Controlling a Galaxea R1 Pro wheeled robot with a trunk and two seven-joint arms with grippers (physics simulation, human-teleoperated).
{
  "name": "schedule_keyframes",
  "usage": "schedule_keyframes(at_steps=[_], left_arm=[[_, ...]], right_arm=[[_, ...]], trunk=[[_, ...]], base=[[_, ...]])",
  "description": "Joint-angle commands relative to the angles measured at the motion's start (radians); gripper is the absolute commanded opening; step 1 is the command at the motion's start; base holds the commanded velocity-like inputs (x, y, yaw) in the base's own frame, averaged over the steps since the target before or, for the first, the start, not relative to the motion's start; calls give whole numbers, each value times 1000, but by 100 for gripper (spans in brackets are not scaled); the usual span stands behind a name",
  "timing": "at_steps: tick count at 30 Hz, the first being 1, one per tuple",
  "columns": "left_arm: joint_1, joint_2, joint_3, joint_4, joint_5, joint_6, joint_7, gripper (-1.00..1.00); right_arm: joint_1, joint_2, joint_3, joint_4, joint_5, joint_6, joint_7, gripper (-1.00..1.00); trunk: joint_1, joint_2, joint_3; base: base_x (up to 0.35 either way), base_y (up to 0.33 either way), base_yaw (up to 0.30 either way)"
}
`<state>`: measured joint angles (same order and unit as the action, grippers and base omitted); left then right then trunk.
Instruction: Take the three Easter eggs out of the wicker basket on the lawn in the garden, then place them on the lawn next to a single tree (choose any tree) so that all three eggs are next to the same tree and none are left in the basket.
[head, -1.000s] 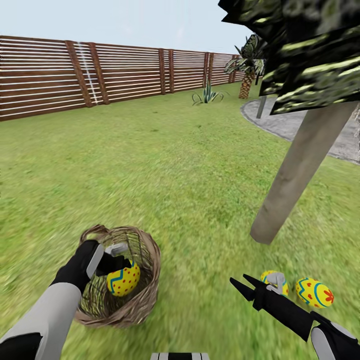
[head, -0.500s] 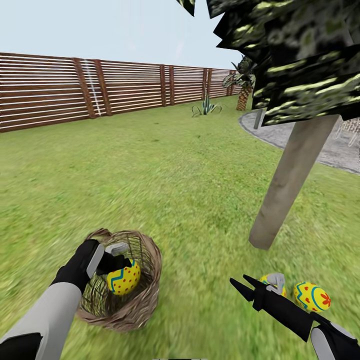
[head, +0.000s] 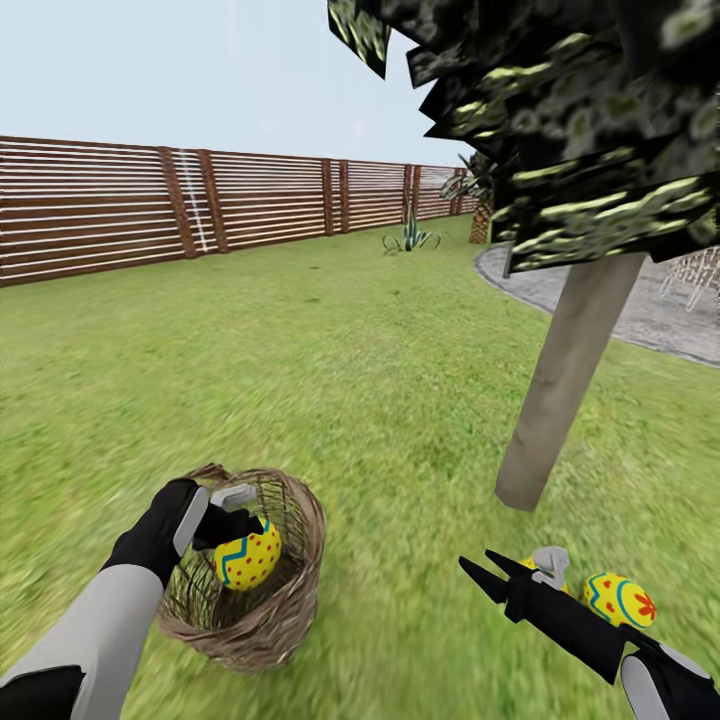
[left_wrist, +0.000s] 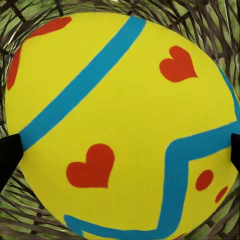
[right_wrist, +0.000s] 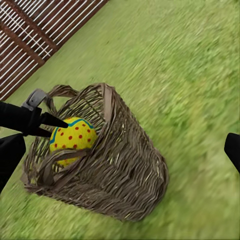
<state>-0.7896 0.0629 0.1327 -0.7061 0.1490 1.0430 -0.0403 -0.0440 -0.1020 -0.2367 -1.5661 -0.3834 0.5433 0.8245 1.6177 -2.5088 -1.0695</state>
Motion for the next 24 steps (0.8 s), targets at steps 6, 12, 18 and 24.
schedule_keyframes(at_steps=[6, 12, 18, 24], left_arm=[[0, 1, 2, -1, -2, 4, -4, -100], [0, 1, 2, -6, 0, 4, -4, -100], [1, -2, 2, -98, -4, 4, -4, -100], [1, -2, 2, -113, -5, 4, -4, -100]], right_arm=[[0, 0, -1, 0, -6, 7, 2, 100], [0, 0, -2, 0, -6, 7, 1, 100], [0, 0, -2, 0, -6, 7, 2, 100], [0, 1, 0, 0, -6, 7, 1, 100]], trunk=[[-3, 1, 22], [-6, 3, 46], [-8, 4, 69], [-11, 5, 92]], base=[[-139, 0, 0], [-15, 0, 0], [-164, 0, 0], [-22, 0, 0]])
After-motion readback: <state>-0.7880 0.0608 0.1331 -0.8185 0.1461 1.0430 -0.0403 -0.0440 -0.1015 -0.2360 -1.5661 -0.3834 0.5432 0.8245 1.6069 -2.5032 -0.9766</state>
